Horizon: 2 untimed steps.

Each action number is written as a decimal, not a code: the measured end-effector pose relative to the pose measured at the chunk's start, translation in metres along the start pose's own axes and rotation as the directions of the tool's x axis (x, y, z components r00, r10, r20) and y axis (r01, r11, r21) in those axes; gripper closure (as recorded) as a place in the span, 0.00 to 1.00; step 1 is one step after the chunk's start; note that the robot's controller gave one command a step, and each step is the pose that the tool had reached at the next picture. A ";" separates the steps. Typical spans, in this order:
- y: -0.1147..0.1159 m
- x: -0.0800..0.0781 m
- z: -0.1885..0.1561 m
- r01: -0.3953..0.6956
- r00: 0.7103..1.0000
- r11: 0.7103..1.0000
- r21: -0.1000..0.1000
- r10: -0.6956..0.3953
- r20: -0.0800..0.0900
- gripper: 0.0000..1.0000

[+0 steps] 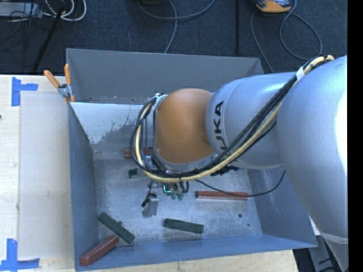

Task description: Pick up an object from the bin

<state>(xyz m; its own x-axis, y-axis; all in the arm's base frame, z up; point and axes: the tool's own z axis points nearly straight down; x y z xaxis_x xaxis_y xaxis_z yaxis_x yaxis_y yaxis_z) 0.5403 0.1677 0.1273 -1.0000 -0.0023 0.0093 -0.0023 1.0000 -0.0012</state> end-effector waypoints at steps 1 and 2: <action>-0.015 -0.076 0.057 0.210 0.978 0.978 0.000 -0.210 0.013 0.00; -0.035 -0.074 0.026 0.098 0.995 0.995 0.000 -0.098 0.012 0.00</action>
Offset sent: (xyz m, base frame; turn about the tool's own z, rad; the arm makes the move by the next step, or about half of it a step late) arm 0.0747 -0.0150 -0.0573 -0.2125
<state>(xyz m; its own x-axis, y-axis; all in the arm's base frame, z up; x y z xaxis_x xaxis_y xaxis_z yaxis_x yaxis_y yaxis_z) 0.6137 0.1328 0.1009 -0.9950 -0.1003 -0.0025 -0.1003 0.9950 0.0001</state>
